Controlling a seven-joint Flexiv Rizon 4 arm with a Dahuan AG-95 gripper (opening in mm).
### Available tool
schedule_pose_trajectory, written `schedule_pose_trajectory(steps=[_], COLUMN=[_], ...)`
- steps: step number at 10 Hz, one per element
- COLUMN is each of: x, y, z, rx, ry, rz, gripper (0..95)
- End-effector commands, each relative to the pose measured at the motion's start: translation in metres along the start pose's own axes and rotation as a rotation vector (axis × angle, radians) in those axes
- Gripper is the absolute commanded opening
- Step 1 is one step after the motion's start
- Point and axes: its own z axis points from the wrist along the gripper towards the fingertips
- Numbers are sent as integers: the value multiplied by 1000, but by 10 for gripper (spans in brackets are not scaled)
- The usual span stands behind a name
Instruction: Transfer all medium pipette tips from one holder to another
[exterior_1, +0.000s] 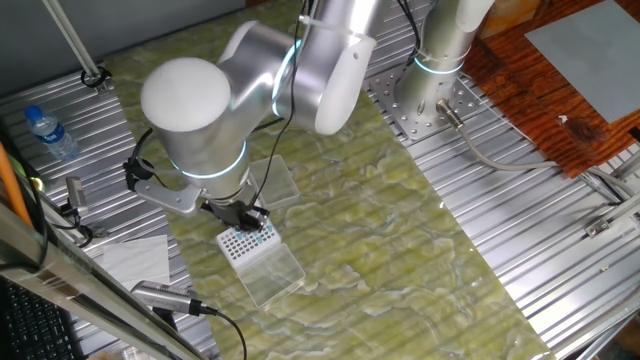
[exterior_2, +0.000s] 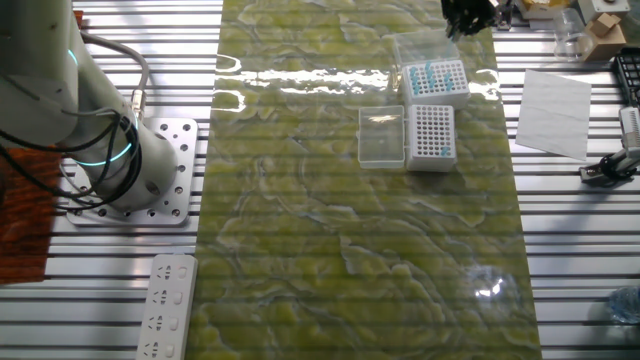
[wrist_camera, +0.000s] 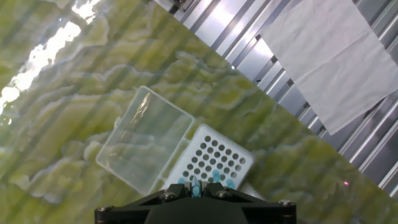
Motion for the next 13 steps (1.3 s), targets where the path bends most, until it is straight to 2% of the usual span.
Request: schedule_pose_trajectory(steps=[1,5,6,13], x=[0,-3,-5,-4], y=[-1,-2,-4,-10], z=[3,9,14,25], rx=[4,13,17,25], ry=[-10,-22,-24,-22], rz=[-8,-7,-8,-27], gripper=[0,0,0,0])
